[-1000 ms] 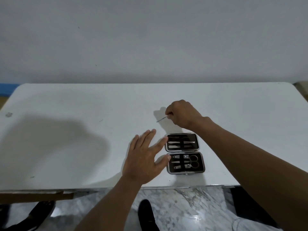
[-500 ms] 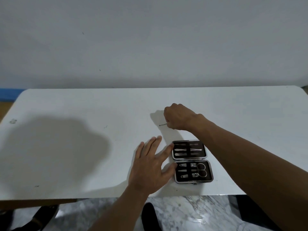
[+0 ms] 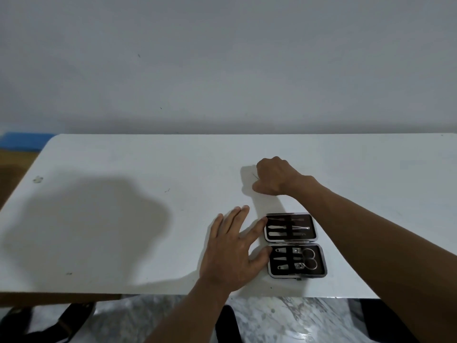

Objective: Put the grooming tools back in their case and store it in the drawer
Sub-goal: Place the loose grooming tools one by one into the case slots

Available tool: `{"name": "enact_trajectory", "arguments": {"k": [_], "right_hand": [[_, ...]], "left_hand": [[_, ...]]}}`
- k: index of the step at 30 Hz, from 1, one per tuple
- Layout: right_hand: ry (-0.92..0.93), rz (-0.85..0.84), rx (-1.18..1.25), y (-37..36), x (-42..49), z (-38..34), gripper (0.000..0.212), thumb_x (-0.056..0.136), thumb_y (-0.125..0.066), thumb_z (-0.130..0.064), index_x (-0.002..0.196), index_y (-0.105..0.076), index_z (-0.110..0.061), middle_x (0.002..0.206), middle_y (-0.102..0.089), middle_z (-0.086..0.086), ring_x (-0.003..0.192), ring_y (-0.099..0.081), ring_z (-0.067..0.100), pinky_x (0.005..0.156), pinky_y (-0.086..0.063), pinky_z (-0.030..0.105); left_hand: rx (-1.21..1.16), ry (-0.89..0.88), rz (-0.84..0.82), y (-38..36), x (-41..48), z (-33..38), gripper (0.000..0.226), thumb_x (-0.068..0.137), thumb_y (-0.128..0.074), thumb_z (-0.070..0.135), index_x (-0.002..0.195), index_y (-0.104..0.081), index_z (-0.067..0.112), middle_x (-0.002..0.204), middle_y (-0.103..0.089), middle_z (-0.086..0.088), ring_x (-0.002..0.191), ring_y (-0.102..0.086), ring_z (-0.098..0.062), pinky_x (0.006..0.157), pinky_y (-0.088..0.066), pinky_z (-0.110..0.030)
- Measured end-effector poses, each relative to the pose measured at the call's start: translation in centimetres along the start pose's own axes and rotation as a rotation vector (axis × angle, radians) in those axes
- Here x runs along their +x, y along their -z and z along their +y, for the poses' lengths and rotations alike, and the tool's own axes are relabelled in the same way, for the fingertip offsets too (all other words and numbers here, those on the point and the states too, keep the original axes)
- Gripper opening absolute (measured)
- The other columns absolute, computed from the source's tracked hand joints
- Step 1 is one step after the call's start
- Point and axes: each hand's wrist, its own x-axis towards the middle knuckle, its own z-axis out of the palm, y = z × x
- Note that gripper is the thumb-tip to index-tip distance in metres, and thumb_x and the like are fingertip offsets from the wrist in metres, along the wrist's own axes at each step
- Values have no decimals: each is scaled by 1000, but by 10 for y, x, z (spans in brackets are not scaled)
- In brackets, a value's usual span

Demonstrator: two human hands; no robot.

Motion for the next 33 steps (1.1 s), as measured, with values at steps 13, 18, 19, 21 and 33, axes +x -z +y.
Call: {"name": "enact_trajectory", "arguments": {"k": [13, 18, 19, 21, 33], "right_hand": [[36, 341, 365, 7, -47, 28, 24, 85, -57, -6, 99, -75, -14, 102, -76, 4, 94, -69, 19, 85, -48, 20], [58, 401, 340, 4, -89, 45, 18, 87, -62, -15, 98, -76, -19, 97, -75, 0, 88, -67, 17, 88, -52, 30], [59, 406, 315, 2, -96, 50, 16, 87, -63, -18, 97, -76, -21, 93, -71, -2, 84, -65, 16, 86, -52, 30], [56, 424, 274, -3, -108, 59, 14, 87, -65, -21, 95, -76, -23, 94, -61, -2, 80, -59, 14, 80, -49, 29], [9, 336, 305, -29, -163, 83, 15, 89, -63, -20, 97, -75, -23, 101, -71, 0, 94, -62, 17, 89, -50, 34]], "left_hand": [[35, -5, 7, -1, 0, -2, 58, 91, -37, 66, 145, -36, 44, 156, -35, 0, 145, -25, -17, 118, -21, -45], [71, -36, 4, -4, 0, -5, 58, 93, -31, 66, 145, -39, 41, 155, -36, -3, 144, -29, -21, 116, -26, -50], [76, -37, 2, -5, 0, -5, 59, 93, -29, 67, 145, -39, 41, 156, -36, -3, 144, -29, -22, 116, -26, -50], [89, -30, -8, -6, 1, -5, 61, 92, -26, 68, 146, -36, 42, 157, -34, -2, 145, -27, -21, 117, -23, -49], [87, -23, 7, -9, 1, -6, 64, 91, -21, 71, 146, -36, 43, 157, -33, 0, 146, -25, -20, 118, -20, -47]]}}
